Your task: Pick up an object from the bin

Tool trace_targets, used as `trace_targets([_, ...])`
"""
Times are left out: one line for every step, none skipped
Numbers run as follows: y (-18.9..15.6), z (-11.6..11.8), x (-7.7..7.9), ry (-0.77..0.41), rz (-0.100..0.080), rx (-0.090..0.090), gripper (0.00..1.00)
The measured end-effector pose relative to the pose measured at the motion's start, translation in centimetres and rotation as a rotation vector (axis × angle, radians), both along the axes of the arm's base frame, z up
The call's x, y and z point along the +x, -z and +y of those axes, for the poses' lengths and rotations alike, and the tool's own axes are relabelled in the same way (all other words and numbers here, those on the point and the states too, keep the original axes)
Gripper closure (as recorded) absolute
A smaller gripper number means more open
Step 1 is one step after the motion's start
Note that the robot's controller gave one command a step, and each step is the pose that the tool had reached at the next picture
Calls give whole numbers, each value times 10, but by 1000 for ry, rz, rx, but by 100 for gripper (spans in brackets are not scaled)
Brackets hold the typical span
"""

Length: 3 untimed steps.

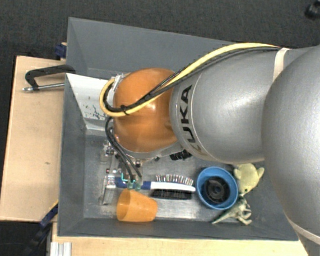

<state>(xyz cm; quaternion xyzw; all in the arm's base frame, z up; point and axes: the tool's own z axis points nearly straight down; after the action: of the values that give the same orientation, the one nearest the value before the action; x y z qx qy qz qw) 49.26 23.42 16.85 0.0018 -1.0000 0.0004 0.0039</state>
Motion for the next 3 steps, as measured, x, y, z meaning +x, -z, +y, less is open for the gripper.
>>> trace_targets([10,-85,0,-35,-6,-3,0])
trace_targets([79,-118,19,-29,-22,0,0])
trace_targets([85,-116,16,-29,-14,2,100])
